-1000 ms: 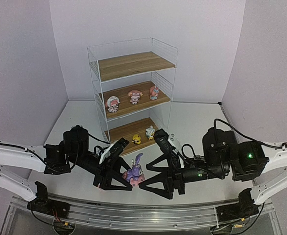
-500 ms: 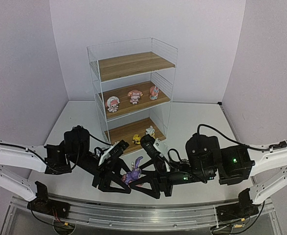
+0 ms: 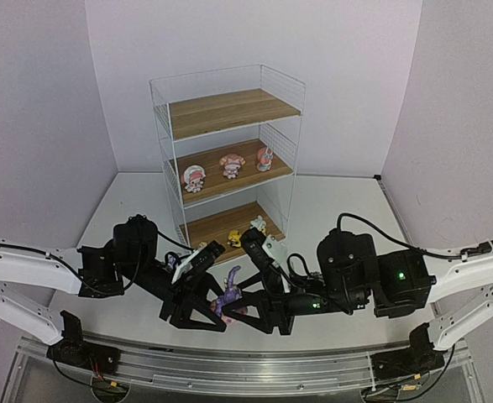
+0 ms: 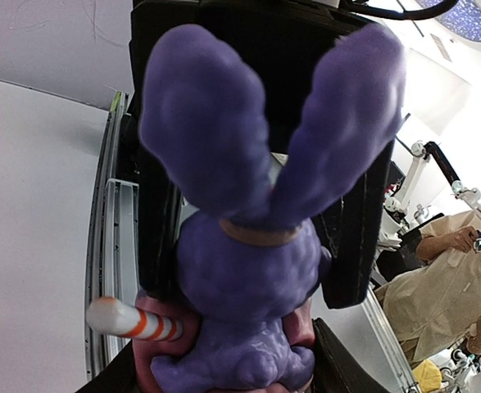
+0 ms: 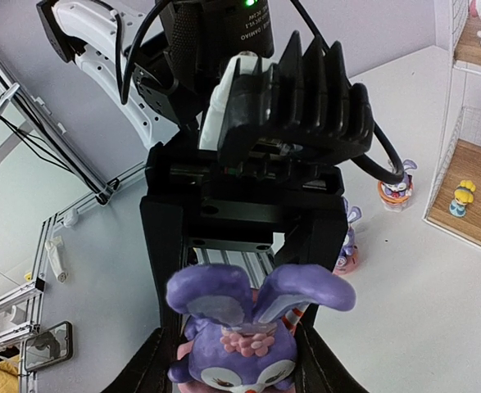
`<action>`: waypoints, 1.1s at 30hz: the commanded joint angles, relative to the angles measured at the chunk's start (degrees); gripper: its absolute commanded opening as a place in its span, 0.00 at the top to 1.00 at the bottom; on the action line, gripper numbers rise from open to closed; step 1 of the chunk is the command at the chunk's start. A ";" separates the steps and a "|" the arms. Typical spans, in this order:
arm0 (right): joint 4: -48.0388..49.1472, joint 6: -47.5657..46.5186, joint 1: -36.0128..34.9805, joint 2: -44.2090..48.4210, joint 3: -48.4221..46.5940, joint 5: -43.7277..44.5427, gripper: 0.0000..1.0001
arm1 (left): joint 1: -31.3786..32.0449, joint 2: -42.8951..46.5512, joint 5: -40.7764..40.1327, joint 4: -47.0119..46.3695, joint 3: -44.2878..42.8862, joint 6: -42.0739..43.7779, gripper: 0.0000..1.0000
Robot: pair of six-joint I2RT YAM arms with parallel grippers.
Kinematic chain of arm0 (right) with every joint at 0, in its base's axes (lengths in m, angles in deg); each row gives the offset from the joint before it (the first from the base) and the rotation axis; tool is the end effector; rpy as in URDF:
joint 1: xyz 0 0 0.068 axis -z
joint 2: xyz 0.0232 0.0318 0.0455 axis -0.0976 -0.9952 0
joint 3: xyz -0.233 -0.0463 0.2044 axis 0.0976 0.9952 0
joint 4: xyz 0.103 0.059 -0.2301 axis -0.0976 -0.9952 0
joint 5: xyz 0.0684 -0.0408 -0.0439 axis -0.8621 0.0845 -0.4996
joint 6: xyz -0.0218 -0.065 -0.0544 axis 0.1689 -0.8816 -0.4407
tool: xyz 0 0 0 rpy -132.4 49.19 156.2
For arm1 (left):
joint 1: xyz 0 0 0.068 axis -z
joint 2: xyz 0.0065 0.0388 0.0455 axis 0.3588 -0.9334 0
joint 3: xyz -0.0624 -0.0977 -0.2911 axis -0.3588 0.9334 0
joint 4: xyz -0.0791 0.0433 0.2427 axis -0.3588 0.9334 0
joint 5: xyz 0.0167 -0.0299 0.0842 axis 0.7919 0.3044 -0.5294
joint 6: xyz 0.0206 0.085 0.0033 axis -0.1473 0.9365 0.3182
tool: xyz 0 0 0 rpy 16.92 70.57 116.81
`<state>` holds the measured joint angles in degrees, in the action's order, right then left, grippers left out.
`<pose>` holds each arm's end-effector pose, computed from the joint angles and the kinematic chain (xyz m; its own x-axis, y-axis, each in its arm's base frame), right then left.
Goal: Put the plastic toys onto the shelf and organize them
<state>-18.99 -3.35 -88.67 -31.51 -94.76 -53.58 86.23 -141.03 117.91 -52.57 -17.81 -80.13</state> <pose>0.0475 0.3242 0.3483 -0.3694 -0.1776 -0.9122 -0.9037 0.2973 0.3080 0.0573 -0.2658 0.2872 -0.3676 0.3158 -0.8747 0.8238 -0.3258 -0.4638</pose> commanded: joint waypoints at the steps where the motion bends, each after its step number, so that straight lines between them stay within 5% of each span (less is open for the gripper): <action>1: 5.65 3.71 0.08 -1.76 -1.91 -1.37 0.65 | 0.45 -0.51 0.35 -2.54 -4.14 3.68 0.92; 4: 5.65 3.88 0.10 -2.19 -2.33 -2.89 0.83 | 0.46 -0.03 0.02 -2.09 -4.38 3.86 0.89; 5: 5.65 3.83 0.10 -2.14 -2.29 -2.84 0.88 | 0.46 0.34 -0.35 -2.01 -4.34 3.72 0.81; 9: 5.56 3.75 0.04 -0.61 -1.35 1.38 1.00 | 0.42 2.56 -4.00 -1.34 -3.56 2.83 0.25; 12: 5.17 3.52 0.06 2.45 -0.06 7.66 1.00 | 0.45 5.42 -8.71 0.37 -2.38 2.15 0.01; 19: -1.09 -3.17 0.06 11.12 -3.19 36.97 1.00 | 0.44 16.28 -38.16 13.38 -1.14 -4.60 0.00; 23: -1.22 -14.93 1.62 7.26 -13.29 48.39 1.00 | 0.45 20.08 -56.82 25.96 -2.80 -12.08 0.00; 33: -2.00 -31.29 16.53 -12.46 -42.90 42.82 1.00 | 0.41 16.46 -81.32 51.89 -9.55 -31.02 0.00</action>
<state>-22.09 -25.69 -75.41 -37.29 -128.72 -10.75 86.61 -121.74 49.68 -14.03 -21.54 -101.78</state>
